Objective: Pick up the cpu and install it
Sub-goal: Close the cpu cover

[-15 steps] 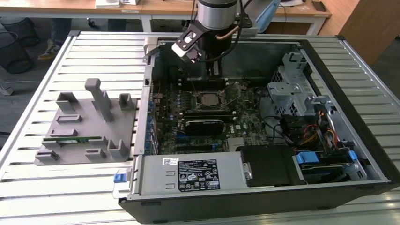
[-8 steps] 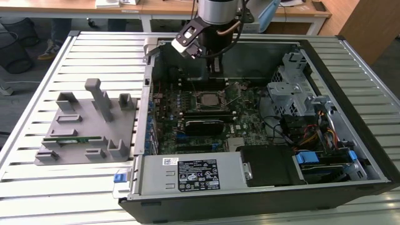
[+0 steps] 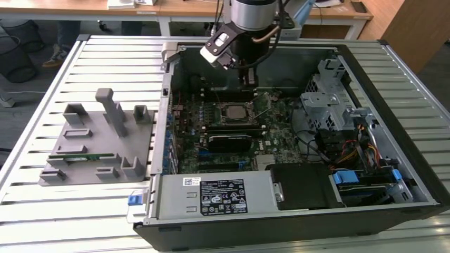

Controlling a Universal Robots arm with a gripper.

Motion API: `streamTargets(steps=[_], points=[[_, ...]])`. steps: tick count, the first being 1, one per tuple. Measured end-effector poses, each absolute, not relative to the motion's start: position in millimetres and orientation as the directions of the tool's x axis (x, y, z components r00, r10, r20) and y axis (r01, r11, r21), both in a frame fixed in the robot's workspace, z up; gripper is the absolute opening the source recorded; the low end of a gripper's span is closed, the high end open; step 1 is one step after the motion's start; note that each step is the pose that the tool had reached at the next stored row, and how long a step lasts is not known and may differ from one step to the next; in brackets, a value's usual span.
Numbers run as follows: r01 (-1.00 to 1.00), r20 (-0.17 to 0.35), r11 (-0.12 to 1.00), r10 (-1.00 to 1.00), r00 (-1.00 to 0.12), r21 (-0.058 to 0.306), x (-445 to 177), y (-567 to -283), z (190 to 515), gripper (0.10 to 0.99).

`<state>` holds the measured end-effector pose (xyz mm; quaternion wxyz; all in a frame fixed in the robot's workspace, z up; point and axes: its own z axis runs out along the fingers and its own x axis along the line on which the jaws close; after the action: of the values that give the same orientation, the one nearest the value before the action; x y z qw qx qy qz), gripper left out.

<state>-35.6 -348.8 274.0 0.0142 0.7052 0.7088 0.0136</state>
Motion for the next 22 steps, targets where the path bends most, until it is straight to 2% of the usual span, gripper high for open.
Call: streamTargets(steps=[22], points=[[0.999, 0.003, 0.024, 1.0, -0.024, 0.023, 27, -341, 269, 0.114]])
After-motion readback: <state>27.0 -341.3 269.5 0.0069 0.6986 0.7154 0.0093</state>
